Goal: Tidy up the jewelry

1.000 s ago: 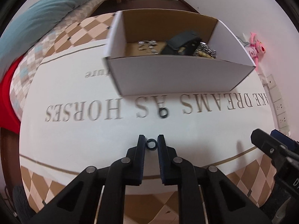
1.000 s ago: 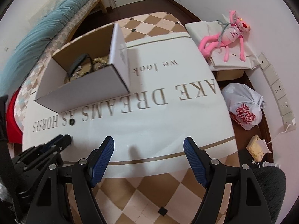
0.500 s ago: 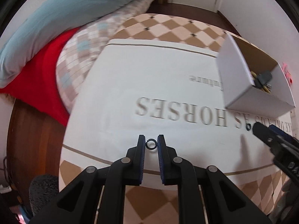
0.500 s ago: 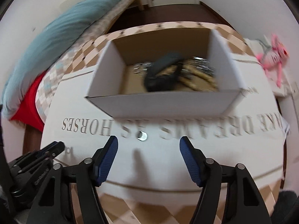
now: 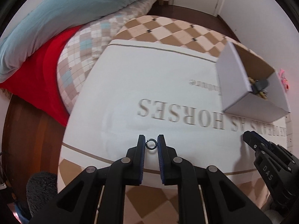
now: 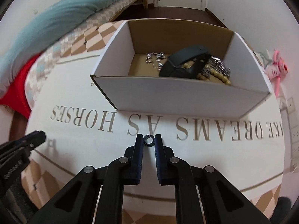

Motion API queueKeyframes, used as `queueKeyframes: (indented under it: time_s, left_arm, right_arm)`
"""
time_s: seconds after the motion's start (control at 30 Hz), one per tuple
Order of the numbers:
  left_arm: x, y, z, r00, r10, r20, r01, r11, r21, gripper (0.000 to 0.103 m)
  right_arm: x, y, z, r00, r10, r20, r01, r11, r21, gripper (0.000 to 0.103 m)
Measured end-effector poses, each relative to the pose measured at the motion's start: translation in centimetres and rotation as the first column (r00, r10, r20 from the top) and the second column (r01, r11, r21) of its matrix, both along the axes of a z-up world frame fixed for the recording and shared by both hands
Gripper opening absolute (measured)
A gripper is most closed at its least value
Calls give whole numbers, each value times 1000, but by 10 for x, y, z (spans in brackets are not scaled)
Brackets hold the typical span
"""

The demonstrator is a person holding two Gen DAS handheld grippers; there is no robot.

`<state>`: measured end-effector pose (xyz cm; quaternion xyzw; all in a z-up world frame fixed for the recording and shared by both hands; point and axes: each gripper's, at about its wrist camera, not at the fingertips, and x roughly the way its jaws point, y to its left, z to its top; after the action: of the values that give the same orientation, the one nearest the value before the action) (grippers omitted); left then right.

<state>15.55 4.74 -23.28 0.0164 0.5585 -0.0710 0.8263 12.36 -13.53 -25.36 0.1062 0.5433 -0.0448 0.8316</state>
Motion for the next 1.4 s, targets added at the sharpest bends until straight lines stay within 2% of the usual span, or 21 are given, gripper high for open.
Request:
queueKeyframes:
  time_s: [0.1, 0.17, 0.27, 0.37, 0.43, 0.53, 0.6, 0.67, 0.73, 0.77, 0.8, 0.83, 0.87, 0.9, 0.97, 1.03, 1.13, 1.17, 1.3, 1.37, 1.4]
  left_arm:
    - [-3, -16, 18, 999, -36, 6, 36, 998, -51, 10]
    - [-2, -31, 37, 998, -68, 18, 70, 992, -108, 10]
    - [12, -55, 62, 992, -125, 5, 123, 967, -224, 10]
    - [37, -81, 80, 983, -184, -23, 168, 933, -317, 10]
    - [53, -98, 89, 976, -218, -16, 200, 922, -332, 11]
    - [76, -122, 94, 969, -247, -26, 226, 920, -319, 11]
    - [91, -128, 88, 968, -245, -62, 217, 930, -296, 12]
    - [108, -131, 73, 964, -229, -133, 185, 943, -277, 12]
    - [118, -126, 63, 962, -210, -177, 155, 947, -283, 12]
    - [122, -123, 60, 963, -196, -184, 141, 951, -276, 12]
    - [123, -121, 59, 966, -188, -180, 136, 954, -269, 18]
    - [123, -118, 60, 969, -182, -168, 135, 957, -256, 24]
    - [123, -115, 62, 974, -173, -150, 135, 963, -233, 41]
    - [119, -114, 65, 977, -165, -132, 133, 966, -222, 58]
    - [116, -109, 69, 982, -157, -101, 134, 971, -199, 67]
    - [113, -107, 75, 986, -156, -62, 145, 978, -148, 69]
    - [108, -107, 79, 987, -161, -13, 159, 984, -86, 95]
    - [104, -106, 81, 987, -163, 2, 163, 984, -66, 99]
    - [89, -105, 80, 985, -167, 41, 168, 985, -25, 102]
    - [77, -105, 79, 983, -171, 68, 173, 985, -15, 103]
    - [73, -106, 78, 982, -172, 78, 173, 985, -7, 103]
  right_arm:
    - [-15, -19, 24, 998, -45, 44, 41, 995, 86, 13]
    - [-25, -37, 52, 993, -78, 87, 63, 984, 167, 13]
    - [-27, -68, 86, 983, -128, 135, 90, 962, 259, 13]
    - [-10, -95, 98, 975, -173, 139, 120, 937, 328, 13]
    - [4, -111, 97, 975, -190, 117, 135, 920, 369, 13]
    - [27, -127, 84, 979, -195, 58, 153, 894, 420, 13]
    - [41, -132, 73, 983, -183, 15, 158, 881, 445, 13]
    - [51, -136, 58, 982, -182, -57, 187, 867, 462, 14]
    - [55, -137, 53, 981, -175, -79, 192, 866, 462, 14]
    - [55, -136, 53, 980, -178, -83, 197, 873, 447, 21]
    - [54, -137, 53, 981, -179, -80, 196, 878, 437, 27]
    - [54, -136, 54, 982, -175, -73, 189, 881, 434, 39]
    - [54, -136, 54, 982, -173, -72, 187, 887, 422, 45]
    - [54, -136, 56, 982, -174, -67, 187, 897, 400, 46]
    - [52, -137, 59, 984, -167, -55, 175, 909, 377, 46]
    - [48, -138, 61, 984, -170, -45, 176, 925, 337, 46]
    - [42, -141, 67, 983, -178, -32, 180, 949, 257, 54]
    - [38, -142, 70, 983, -182, -26, 183, 954, 238, 58]
    - [27, -150, 79, 980, -201, -8, 200, 973, 115, 76]
    - [23, -150, 80, 980, -198, -11, 198, 980, 37, 96]
    - [21, -148, 81, 982, -190, -14, 190, 982, 5, 99]
